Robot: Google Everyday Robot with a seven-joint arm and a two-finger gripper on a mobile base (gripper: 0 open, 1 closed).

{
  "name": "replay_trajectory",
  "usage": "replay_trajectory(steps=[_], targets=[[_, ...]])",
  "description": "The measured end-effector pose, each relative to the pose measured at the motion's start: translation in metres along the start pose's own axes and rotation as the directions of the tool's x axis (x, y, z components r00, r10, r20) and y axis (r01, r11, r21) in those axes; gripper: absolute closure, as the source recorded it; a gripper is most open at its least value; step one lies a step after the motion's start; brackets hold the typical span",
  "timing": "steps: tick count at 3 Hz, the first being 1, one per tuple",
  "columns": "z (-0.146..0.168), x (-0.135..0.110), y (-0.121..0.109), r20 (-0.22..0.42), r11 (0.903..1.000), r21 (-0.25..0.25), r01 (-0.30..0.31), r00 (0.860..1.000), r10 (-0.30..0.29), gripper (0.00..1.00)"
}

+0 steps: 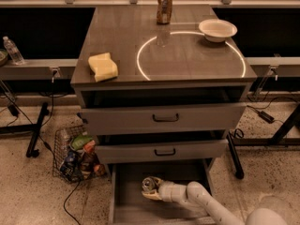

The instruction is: Place 7up can into bottom drawer

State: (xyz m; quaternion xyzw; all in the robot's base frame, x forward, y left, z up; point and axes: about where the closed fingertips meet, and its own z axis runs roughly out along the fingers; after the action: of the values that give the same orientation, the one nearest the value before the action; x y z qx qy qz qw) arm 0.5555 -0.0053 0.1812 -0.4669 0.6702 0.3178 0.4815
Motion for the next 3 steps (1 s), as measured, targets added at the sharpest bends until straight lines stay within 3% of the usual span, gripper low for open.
replay_trajectory(steps=[1,2,3], targets=[[0.003,0.006,0.000,-0.013,1.0000,-0.001,0.008,1.000,-0.008,0.08],[-0.004,0.015,0.006,-0.038,1.0000,0.003,-0.006,0.999,0.006,0.00],[-0.016,0.021,0.011,-0.047,0.9992,0.018,-0.036,0.998,0.036,0.00]])
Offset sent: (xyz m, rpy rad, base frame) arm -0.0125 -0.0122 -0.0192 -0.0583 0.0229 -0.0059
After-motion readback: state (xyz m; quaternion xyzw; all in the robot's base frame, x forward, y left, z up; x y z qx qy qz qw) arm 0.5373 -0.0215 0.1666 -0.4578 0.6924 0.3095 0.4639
